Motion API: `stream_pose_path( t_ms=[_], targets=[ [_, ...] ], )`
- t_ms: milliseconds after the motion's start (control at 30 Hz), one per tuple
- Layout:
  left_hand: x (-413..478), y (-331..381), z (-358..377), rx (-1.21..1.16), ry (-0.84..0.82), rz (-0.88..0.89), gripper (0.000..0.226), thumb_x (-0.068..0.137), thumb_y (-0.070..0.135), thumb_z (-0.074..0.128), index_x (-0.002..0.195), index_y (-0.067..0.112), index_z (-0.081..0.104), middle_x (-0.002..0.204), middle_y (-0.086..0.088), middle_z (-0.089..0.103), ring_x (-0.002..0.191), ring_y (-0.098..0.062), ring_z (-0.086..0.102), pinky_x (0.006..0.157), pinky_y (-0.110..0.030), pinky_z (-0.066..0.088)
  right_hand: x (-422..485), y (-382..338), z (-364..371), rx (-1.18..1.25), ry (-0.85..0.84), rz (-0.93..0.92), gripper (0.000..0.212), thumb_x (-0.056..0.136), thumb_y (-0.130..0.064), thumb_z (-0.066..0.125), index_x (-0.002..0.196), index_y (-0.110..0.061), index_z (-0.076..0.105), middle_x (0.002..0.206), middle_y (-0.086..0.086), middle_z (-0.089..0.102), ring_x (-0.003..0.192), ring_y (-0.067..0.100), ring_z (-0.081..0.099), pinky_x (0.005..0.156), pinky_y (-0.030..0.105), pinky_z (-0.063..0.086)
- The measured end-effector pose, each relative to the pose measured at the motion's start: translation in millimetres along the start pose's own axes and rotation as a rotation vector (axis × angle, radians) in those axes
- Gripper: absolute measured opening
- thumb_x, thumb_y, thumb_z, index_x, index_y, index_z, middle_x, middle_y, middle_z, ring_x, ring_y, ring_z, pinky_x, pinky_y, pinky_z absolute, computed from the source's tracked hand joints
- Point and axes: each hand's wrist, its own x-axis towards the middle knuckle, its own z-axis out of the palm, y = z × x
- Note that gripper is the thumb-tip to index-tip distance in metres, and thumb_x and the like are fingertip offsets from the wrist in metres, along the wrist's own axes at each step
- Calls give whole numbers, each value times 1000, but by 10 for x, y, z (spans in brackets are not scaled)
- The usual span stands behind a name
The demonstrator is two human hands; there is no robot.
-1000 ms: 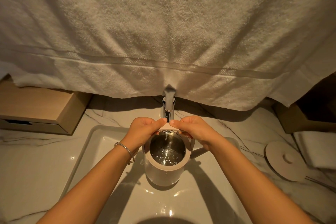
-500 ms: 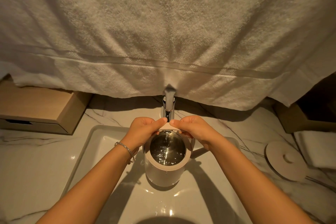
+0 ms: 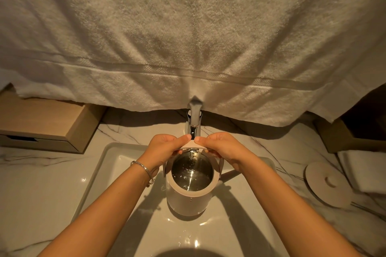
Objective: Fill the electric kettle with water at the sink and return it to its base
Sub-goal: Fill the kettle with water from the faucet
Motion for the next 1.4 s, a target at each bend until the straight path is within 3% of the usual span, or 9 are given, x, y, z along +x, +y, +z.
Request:
stream_pose_path(
  t_ms=[200,300,567,1133,1400],
  targets=[
    [10,-9,-4,-10,-3,-16,39,76,39,67,54,8,57,57,-10,53,56,-18,49,64,-28,45,-7,-12,1,28,-4,20,37,77,-43,67,74,-6,63,69,8,60,67,19,54,76,35,47],
    [24,-10,-5,-29,1,-26,39,75,38,68,53,9,58,56,-8,53,55,-17,49,62,-26,45,8,-19,-8,33,2,27,35,77,-42,68,61,-12,59,60,2,58,58,13,52,70,30,45],
    [91,17,-10,-27,4,-36,39,73,40,70,45,15,57,44,2,54,45,-10,49,53,-20,44,71,-11,-40,94,2,29,36,77,-39,69,52,-16,58,51,-2,58,53,11,53,63,24,45],
    [77,-11,13,19,13,-3,42,76,42,66,45,16,53,46,0,51,46,-10,47,58,-23,43,85,13,-50,62,-1,17,37,77,-41,68,50,-19,55,44,-10,54,47,5,50,62,24,43],
    [12,-6,34,2,35,45,45,78,38,65,42,16,49,49,-4,45,48,-14,43,60,-27,41,79,60,-42,31,2,-32,37,73,-48,68,57,-17,56,54,-4,52,56,9,47,63,26,41]
  ],
)
